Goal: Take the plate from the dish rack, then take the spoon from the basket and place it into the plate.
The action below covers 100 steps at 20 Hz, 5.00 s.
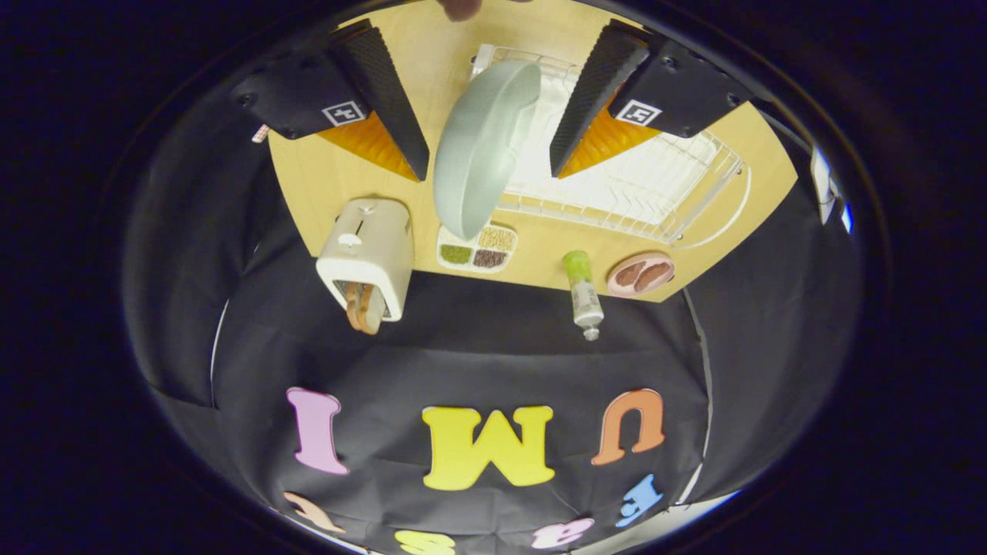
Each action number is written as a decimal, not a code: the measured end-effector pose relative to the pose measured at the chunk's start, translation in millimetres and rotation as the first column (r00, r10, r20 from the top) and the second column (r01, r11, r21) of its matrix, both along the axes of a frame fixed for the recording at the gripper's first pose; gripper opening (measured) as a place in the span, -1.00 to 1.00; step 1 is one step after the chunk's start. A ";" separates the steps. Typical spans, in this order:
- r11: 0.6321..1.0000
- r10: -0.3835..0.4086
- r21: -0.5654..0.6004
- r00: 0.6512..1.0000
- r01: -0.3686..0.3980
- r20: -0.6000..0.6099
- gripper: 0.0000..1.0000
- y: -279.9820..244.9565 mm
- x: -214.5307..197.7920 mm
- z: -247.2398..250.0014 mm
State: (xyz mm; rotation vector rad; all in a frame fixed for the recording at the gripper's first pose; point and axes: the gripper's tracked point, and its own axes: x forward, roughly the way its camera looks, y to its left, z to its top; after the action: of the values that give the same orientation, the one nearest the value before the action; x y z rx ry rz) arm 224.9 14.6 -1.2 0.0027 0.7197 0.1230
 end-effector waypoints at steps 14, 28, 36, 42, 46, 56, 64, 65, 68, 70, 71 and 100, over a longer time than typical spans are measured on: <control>0.992 -0.066 0.082 0.940 0.099 -0.335 0.09 4.4 10.0 -65.8; 0.968 -0.240 -0.132 0.938 0.212 -0.251 -0.24 -12.8 11.0 -33.8; 0.952 -0.275 -0.194 0.939 0.237 -0.205 -0.27 -18.8 10.1 -17.6; 0.940 -0.289 -0.248 0.932 0.233 -0.219 -0.27 -18.3 5.2 -12.0; 0.926 -0.292 -0.300 0.939 0.230 -0.182 -0.28 -15.2 9.2 8.5; 0.986 -0.162 -0.038 0.986 0.161 -0.045 -0.27 8.1 -91.9 44.2; 0.944 -0.050 0.320 0.992 0.084 -0.114 -0.28 42.1 -190.9 -36.2; 0.928 -0.041 0.363 0.992 0.081 -0.116 -0.28 47.3 -197.9 -45.6; 0.887 -0.063 0.443 0.986 0.127 -0.155 -0.28 43.8 -218.0 -77.9; 0.864 -0.086 0.476 0.980 0.164 -0.182 -0.28 40.4 -222.6 -97.3; 0.852 -0.104 0.488 0.975 0.189 -0.196 -0.28 37.2 -223.0 -106.4; 0.855 -0.136 0.493 0.987 0.161 -0.087 0.31 26.3 -215.3 -123.9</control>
State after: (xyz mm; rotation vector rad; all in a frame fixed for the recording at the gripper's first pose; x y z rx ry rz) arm 9.6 40.9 -125.1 0.5611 0.7174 0.1585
